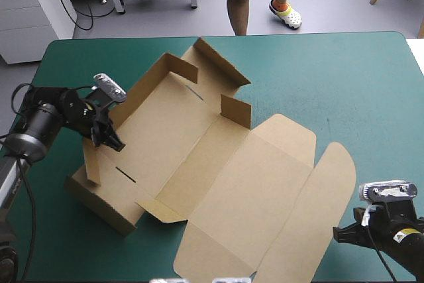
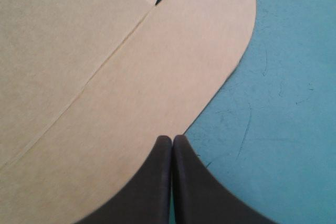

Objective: Fold the box

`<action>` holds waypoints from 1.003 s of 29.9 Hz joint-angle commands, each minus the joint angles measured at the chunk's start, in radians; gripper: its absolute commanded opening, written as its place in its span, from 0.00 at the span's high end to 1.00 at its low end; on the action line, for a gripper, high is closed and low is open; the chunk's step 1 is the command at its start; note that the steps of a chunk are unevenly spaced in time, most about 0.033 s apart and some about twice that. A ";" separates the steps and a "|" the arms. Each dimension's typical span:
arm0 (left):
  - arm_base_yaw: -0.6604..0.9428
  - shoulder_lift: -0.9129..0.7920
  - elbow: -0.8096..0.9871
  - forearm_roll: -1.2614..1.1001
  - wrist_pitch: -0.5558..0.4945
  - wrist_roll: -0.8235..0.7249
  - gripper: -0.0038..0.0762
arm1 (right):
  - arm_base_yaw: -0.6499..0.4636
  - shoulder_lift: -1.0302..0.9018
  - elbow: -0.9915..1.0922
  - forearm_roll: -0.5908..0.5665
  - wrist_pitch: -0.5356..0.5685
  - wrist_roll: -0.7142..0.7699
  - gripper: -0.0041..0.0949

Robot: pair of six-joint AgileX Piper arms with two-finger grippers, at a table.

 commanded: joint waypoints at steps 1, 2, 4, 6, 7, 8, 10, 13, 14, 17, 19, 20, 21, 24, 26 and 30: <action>-0.117 0.007 -0.087 0.117 -0.138 -0.010 0.96 | 0.004 0.007 -0.025 0.005 -0.049 -0.008 0.98; -0.153 0.018 -0.100 0.153 -0.162 -0.006 0.96 | 0.004 0.007 -0.025 0.005 -0.049 -0.008 0.98; -0.221 0.038 -0.117 0.218 -0.207 -0.005 0.96 | 0.004 0.007 -0.025 0.005 -0.049 -0.008 0.98; -0.284 0.052 -0.126 0.292 -0.259 0.009 0.96 | 0.004 0.007 -0.025 0.005 -0.049 -0.008 0.98; -0.309 0.057 -0.126 0.321 -0.284 0.009 0.96 | 0.004 0.007 -0.025 0.005 -0.049 -0.008 0.98; -0.337 0.063 -0.126 0.354 -0.313 0.011 0.96 | 0.004 0.007 -0.025 0.005 -0.049 -0.008 0.98; -0.382 0.070 -0.126 0.391 -0.374 0.030 0.96 | 0.004 0.007 -0.025 0.005 -0.049 -0.008 0.98; -0.442 0.077 -0.126 0.398 -0.466 0.047 0.96 | 0.004 0.007 -0.025 0.005 -0.049 -0.008 0.98; -0.462 0.077 -0.126 0.400 -0.497 0.049 0.96 | 0.004 0.007 -0.025 0.005 -0.049 -0.008 0.98; -0.517 0.077 -0.126 0.409 -0.559 0.061 0.96 | 0.004 0.007 -0.025 0.005 -0.049 -0.008 0.98; -0.550 0.077 -0.126 0.439 -0.576 0.069 0.96 | 0.004 0.007 -0.025 0.005 -0.049 -0.008 0.98; -0.569 0.077 -0.126 0.448 -0.578 0.077 0.96 | 0.004 0.007 -0.025 0.005 -0.049 -0.008 0.98; -0.587 0.077 -0.126 0.465 -0.578 0.082 0.96 | 0.004 0.007 -0.025 0.005 -0.049 -0.008 0.98; -0.638 0.077 -0.126 0.478 -0.576 0.082 0.96 | 0.004 0.007 -0.025 0.005 -0.049 -0.008 0.98; -0.669 0.077 -0.126 0.493 -0.576 0.080 0.96 | 0.004 0.007 -0.025 0.005 -0.049 -0.008 0.98; -0.722 0.079 -0.124 0.609 -0.563 -0.003 0.96 | 0.004 0.007 -0.025 0.005 -0.049 -0.008 0.98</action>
